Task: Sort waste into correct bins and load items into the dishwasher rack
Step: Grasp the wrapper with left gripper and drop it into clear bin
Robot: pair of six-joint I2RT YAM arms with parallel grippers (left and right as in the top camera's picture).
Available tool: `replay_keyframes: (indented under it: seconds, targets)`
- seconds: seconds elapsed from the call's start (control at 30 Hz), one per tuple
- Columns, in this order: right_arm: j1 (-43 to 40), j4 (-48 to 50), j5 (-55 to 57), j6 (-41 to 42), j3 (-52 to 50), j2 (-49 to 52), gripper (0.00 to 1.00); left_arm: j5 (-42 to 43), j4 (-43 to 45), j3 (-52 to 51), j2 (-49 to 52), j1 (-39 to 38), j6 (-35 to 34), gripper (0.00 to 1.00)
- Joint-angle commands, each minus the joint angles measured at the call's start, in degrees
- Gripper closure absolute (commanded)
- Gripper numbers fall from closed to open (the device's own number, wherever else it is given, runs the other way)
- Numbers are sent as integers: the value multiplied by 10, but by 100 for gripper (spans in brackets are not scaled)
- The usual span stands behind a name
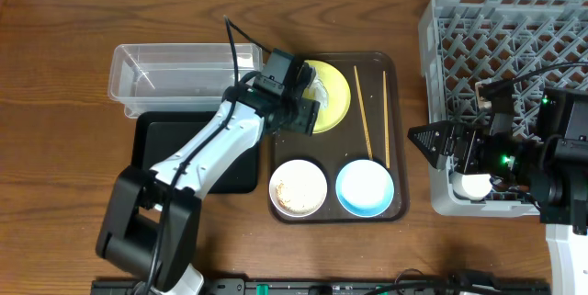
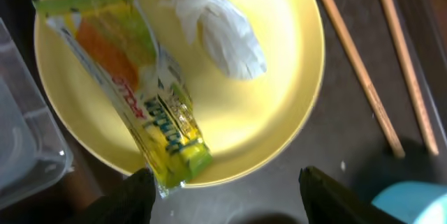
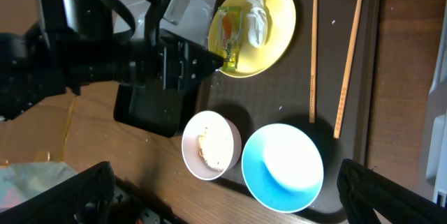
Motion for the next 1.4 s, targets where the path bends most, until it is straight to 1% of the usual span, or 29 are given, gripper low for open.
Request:
replay_keyframes:
  seconds: [0.0, 0.03, 0.07, 0.27, 0.37, 0.43, 0.47, 0.5, 0.53, 0.57, 0.6, 0.73, 0.97, 1.03, 1.1, 1.23, 1.37]
  targets:
    - [6, -1, -3, -10, 6, 4, 1, -62, 9, 11, 21, 0, -20, 32]
    - [6, -1, -2, -10, 6, 4, 1, -81, 11, 11, 29, 0, -22, 32]
    - [6, -1, -2, -10, 6, 4, 1, -88, 13, 11, 35, 0, -21, 35]
    - [6, 0, -2, -10, 6, 4, 1, -91, 17, 11, 71, 0, -34, 39]
    - [6, 0, -3, -10, 6, 4, 1, -91, 20, 11, 87, 0, -41, 44]
    - [6, -1, -3, -10, 6, 4, 1, -91, 24, 11, 96, 0, -42, 55]
    - [6, -1, -3, -10, 6, 4, 1, -90, 25, 11, 100, 0, -45, 64]
    - [6, -1, -3, -10, 6, 4, 1, -90, 25, 11, 101, 0, -50, 76]
    - [6, -2, -2, -10, 6, 4, 1, -90, 25, 11, 101, 0, -59, 81]
    - [6, -2, -3, -10, 6, 4, 1, -90, 25, 12, 98, 0, -69, 91]
    - [6, -2, -3, -10, 6, 4, 1, -90, 25, 13, 94, 0, -78, 94]
    - [6, -2, -2, -10, 6, 4, 1, -90, 17, 22, 54, 0, -89, 94]
    - [6, -2, -2, -10, 6, 4, 1, -94, -7, 22, -69, 11, -89, 94]
    - [6, -2, -2, -10, 6, 4, 1, -115, -25, 22, -97, 24, -90, 94]
    - [6, -3, -2, -10, 6, 4, 1, -155, -45, 22, -116, 40, -90, 93]
    - [6, -3, -2, -10, 6, 4, 1, -227, -83, 21, -118, 82, -90, 94]
    - [6, -3, -2, -10, 6, 4, 1, -232, -94, 17, -96, 128, -90, 94]
